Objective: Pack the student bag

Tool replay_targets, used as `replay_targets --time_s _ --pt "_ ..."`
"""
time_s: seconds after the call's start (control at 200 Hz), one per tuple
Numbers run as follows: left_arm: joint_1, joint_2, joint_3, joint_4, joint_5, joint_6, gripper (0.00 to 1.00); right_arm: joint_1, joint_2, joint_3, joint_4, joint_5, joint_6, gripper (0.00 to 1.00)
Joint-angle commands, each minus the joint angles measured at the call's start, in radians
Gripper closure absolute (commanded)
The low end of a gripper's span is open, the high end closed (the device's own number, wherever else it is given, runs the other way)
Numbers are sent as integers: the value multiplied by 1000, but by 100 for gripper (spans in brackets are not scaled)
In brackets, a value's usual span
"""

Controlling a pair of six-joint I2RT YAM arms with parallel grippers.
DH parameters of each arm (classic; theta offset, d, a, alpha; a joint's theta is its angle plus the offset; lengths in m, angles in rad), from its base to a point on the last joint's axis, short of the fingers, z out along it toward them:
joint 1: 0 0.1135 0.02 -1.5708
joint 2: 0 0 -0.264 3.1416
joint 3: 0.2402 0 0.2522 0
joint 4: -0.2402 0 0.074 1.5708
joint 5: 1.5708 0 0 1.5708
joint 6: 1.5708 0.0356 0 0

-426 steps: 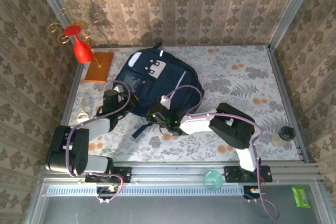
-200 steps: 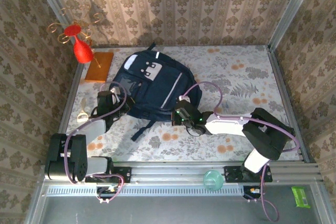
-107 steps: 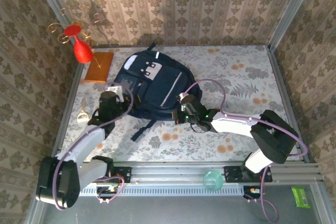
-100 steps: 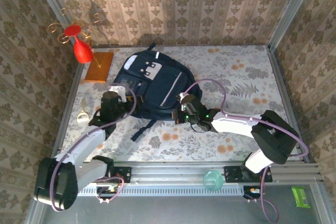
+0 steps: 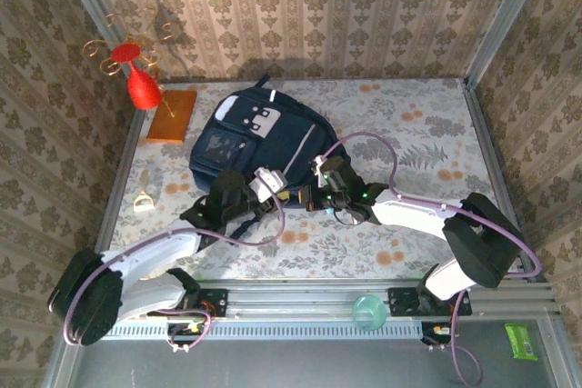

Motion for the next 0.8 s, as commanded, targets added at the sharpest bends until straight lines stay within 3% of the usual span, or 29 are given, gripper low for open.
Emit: replay_targets --time_s 0.0,0.205,0.375,0.43,0.565,0.795 --pt "-29 77 37 2 -41 153 48 -7 -51 48 -63 -57 -4 100" --pt "-53 175 61 62 -142 209 50 -17 -60 74 -109 -82 -21 100" --pt "-63 244 88 120 -218 243 65 -19 -53 86 -110 -127 -18 100" --pt "-63 250 77 154 -233 243 74 -18 -60 87 -130 -121 -25 100" --pt "-45 227 53 201 -220 218 100 -21 -95 79 -221 -35 -53 100" --pt "6 159 -2 240 -107 187 100 -31 -161 74 -424 247 -92 100"
